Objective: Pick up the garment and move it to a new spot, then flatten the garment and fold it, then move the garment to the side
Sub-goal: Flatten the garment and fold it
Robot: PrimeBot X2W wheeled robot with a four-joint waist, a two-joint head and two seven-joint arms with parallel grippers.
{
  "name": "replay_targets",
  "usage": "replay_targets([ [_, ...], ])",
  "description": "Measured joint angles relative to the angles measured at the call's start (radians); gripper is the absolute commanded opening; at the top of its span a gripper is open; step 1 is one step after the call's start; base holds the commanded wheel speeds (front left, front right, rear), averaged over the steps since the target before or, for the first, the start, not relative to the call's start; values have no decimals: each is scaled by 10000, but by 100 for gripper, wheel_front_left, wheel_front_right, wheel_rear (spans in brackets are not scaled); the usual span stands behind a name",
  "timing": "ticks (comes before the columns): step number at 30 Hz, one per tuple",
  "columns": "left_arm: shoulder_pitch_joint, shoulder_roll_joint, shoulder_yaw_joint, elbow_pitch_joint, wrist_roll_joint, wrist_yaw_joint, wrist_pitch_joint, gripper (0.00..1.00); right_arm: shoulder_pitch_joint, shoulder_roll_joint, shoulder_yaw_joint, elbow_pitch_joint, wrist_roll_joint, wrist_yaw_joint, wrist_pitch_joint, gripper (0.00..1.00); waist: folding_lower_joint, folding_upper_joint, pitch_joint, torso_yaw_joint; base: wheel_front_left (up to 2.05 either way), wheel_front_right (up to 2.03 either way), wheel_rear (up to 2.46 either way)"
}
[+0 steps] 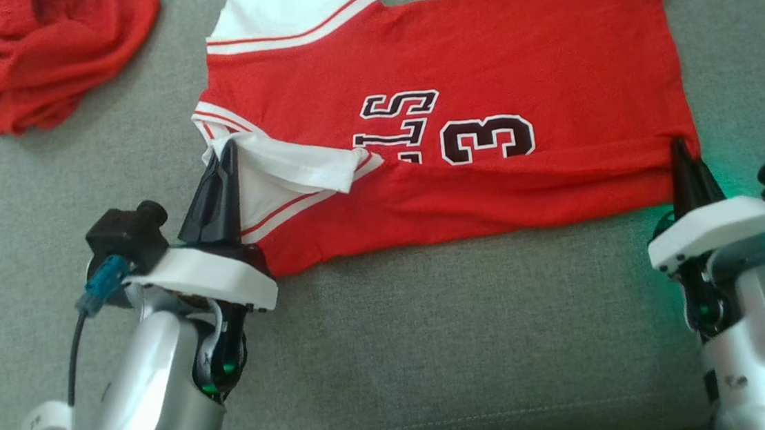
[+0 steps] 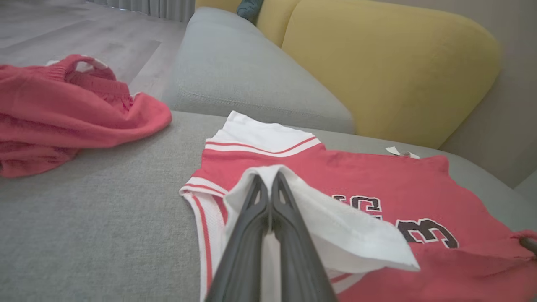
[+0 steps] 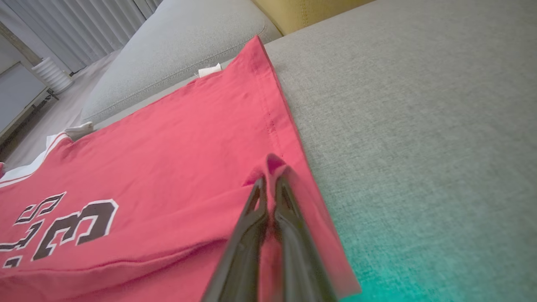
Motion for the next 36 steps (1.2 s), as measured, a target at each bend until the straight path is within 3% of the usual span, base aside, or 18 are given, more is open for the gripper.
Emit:
replay_targets([
  [3,-165,-61,138,431,98,-35,0,0,-400,0,-81,533,-188,0,-314,0,0,0,86,-31,0,0,0],
  [4,-218,-100,150,554,98,-52,0,0,-523,0,-144,692,-259,0,-437,31,0,0,97,-32,0,0,0],
  [5,-271,-144,157,619,140,-121,0,9,-642,-2,-188,817,-322,0,-585,65,0,0,104,-27,0,0,0],
  [6,-317,-184,161,637,232,-128,0,42,-747,-4,-205,924,-353,0,-725,100,0,0,107,-19,0,0,0],
  [7,-354,-232,163,639,276,-173,0,83,-851,-4,-213,1022,-351,0,-880,100,0,0,105,-12,0,0,0],
  [8,-377,-265,174,637,301,-209,-2,100,-931,-4,-236,1076,-351,0,-1058,100,0,0,99,-6,0,0,0],
  [16,-85,-355,477,-92,347,-355,-2,100,-1183,-17,-581,932,-533,0,-1883,100,0,0,-90,27,0,0,0],
  [23,1954,-171,604,-1275,228,-336,94,100,-341,-17,-533,-593,-1076,0,-1877,100,0,1,-534,134,0,0,0],
  [29,3262,159,629,-2096,-130,-130,1193,100,1184,-13,-150,-1860,-1101,0,-1223,100,0,0,-918,260,0,0,0],
  [36,3728,184,617,-2320,-834,115,2704,100,1597,-10,176,-2817,-938,0,-746,100,0,0,-1046,258,0,0,0],
])
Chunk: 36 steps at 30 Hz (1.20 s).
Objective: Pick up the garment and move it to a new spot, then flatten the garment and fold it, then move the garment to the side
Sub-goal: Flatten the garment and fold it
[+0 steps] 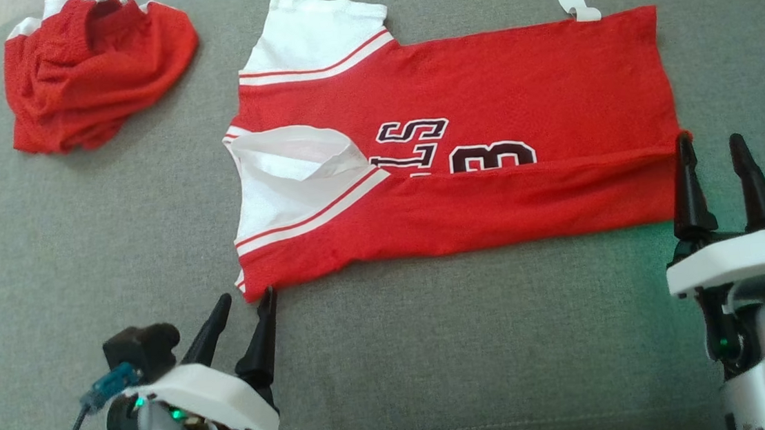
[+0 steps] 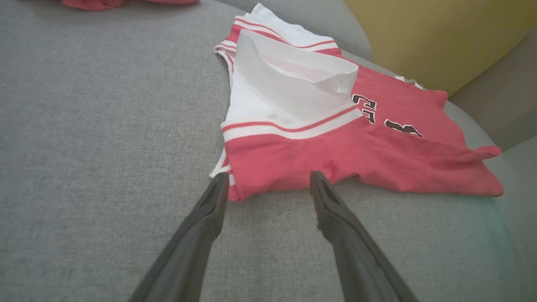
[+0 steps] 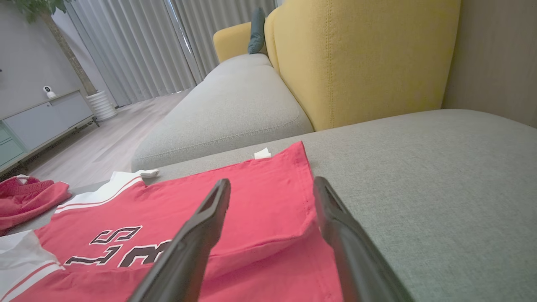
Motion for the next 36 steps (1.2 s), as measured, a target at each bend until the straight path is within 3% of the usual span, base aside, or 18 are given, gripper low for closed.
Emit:
replay_targets([
  [10,-612,-48,267,982,-458,477,848,100,131,-2,253,-403,81,0,263,100,0,0,83,-251,0,0,0],
  [22,-1250,-92,447,1904,-767,642,1310,99,132,0,242,-481,81,0,339,100,0,0,262,-563,0,0,0],
  [23,-1296,-94,426,1927,-771,640,1337,89,132,-2,221,-476,81,0,351,100,0,0,274,-574,0,0,0],
  [24,-1333,-96,403,1942,-771,589,1360,73,132,-2,203,-464,79,0,364,100,0,0,285,-581,0,0,0],
  [25,-1339,-96,382,1952,-771,556,1360,44,131,-2,169,-433,79,0,403,100,0,0,293,-580,0,0,0],
  [26,-1336,-107,351,1973,-771,552,1360,28,130,-2,121,-376,54,0,483,100,0,0,299,-575,0,0,0],
  [27,-1335,-119,290,1977,-773,470,1358,3,131,-2,63,-311,27,0,568,100,0,0,306,-567,0,0,0],
  [36,-1295,-201,280,1039,-794,491,441,0,86,0,-602,715,-823,0,1693,100,0,0,360,-333,0,0,0],
])
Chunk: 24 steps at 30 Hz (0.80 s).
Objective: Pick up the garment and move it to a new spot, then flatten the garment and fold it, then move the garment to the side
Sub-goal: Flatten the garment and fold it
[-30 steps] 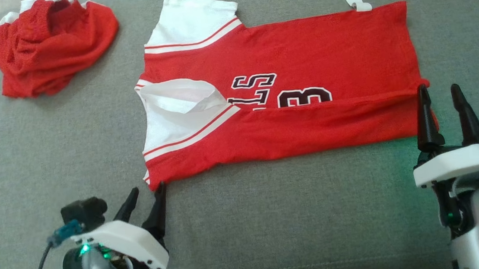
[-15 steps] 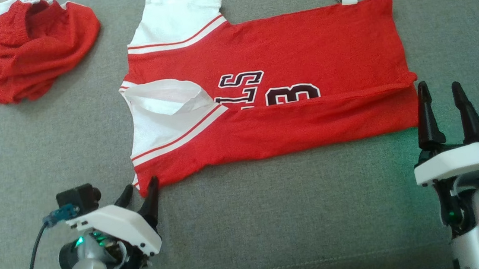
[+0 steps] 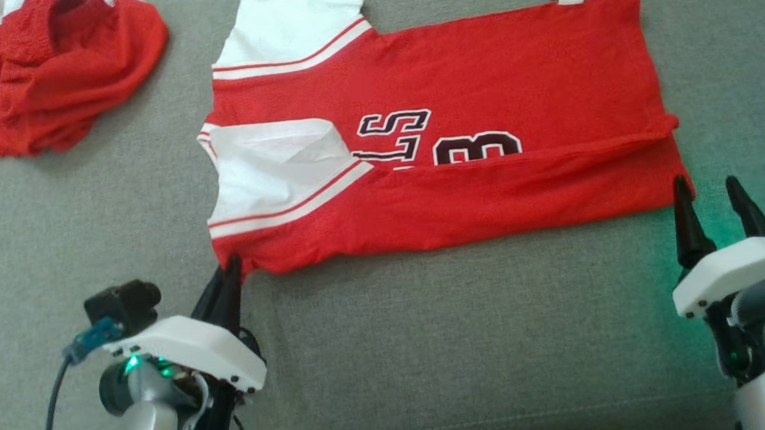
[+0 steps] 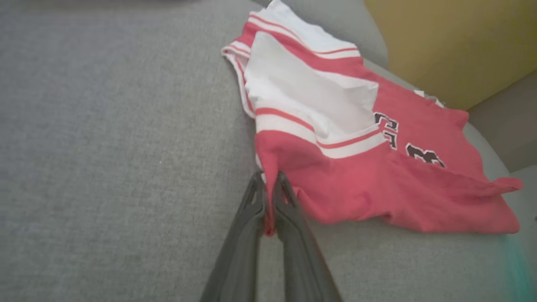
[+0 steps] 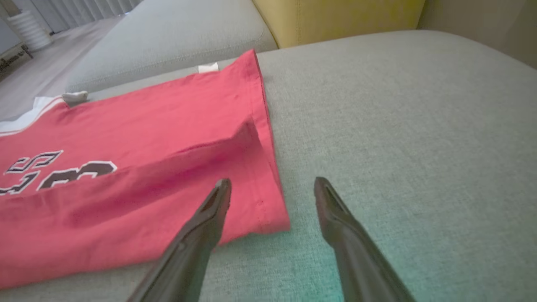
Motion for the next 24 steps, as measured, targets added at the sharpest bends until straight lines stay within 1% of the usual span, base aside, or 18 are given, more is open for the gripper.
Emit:
replay_targets([
  [4,60,2,81,-364,31,82,-153,0,-58,0,-222,318,-132,0,201,100,0,0,42,102,0,0,0],
  [9,311,4,119,-675,31,94,-242,0,-600,0,-401,1133,-230,0,508,100,0,0,138,199,0,0,0],
  [13,331,4,113,-757,33,173,-328,0,-1117,0,-349,1896,-259,0,817,100,0,0,206,258,0,0,0],
  [17,329,-2,75,-763,33,173,-414,0,-1549,-48,-230,2364,-194,0,1051,100,0,0,250,302,0,0,0],
  [18,327,-4,59,-763,35,173,-420,0,-1656,-63,-205,2468,-121,0,1076,78,0,0,258,311,0,0,0],
  [19,327,-6,35,-761,35,173,-453,0,-1731,-79,-186,2558,-48,0,1087,53,0,0,259,320,0,0,0],
  [20,327,-8,8,-757,35,173,-493,0,-1783,-86,-165,2637,0,0,1095,39,0,0,256,324,0,0,0],
  [21,325,-10,-15,-759,35,173,-541,0,-1841,-86,-140,2715,54,0,1114,29,0,0,252,327,0,0,0],
  [22,325,-12,-29,-759,36,171,-587,0,-1876,-88,-102,2773,190,0,1124,2,0,0,240,327,0,0,0],
  [24,325,-10,-33,-763,42,167,-686,0,-1882,-77,-63,2796,343,0,1116,0,0,0,204,315,0,0,0],
])
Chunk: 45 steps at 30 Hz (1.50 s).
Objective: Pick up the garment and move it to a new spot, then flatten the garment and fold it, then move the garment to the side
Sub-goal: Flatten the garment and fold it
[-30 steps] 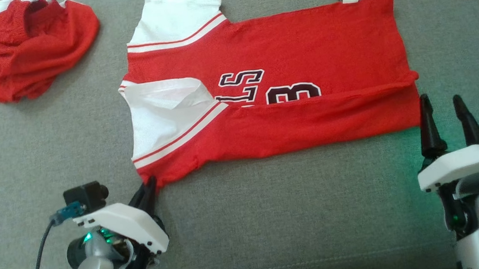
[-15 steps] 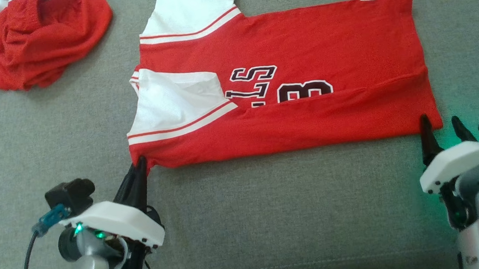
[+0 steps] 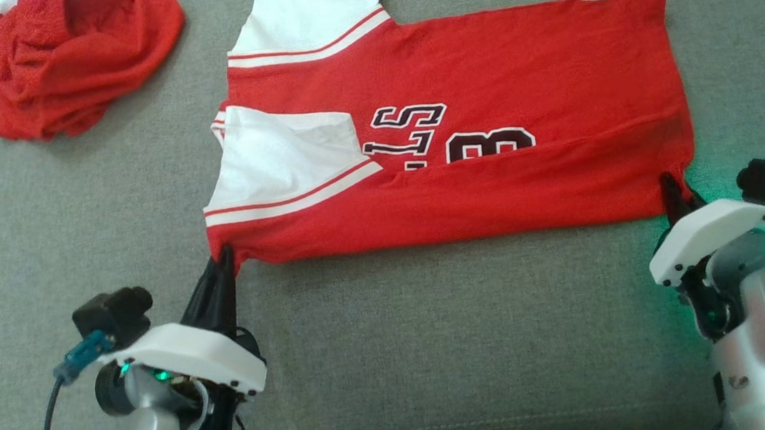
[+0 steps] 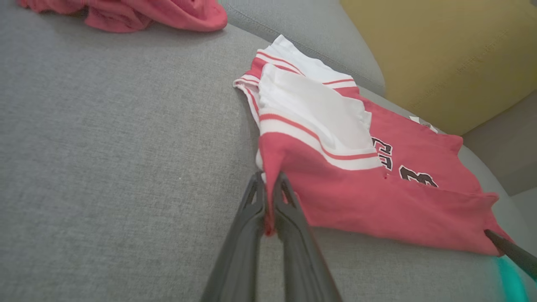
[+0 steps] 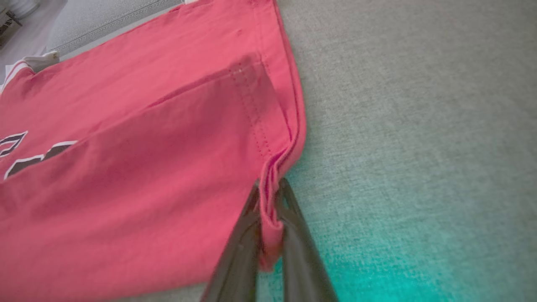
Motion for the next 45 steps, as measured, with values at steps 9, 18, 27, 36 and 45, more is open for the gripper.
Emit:
replay_targets([
  [9,285,132,44,-888,92,15,-263,0,817,52,159,-930,301,0,-217,0,0,0,-339,-118,0,0,0],
  [18,2594,397,61,-2698,59,447,121,0,3182,90,176,-3338,644,0,713,0,0,0,-613,-268,0,0,0],
  [27,2910,403,-111,-2044,-96,533,385,33,3727,111,21,-4303,616,0,1114,100,0,0,-628,-348,0,0,0],
  [36,2400,1398,59,-2082,274,435,777,100,3949,111,-132,-4963,616,0,796,100,0,0,-555,-716,0,0,0],
  [45,-1511,2930,174,-2211,788,-495,2566,100,2888,105,922,-5630,616,0,453,100,0,0,115,-1217,0,0,0],
])
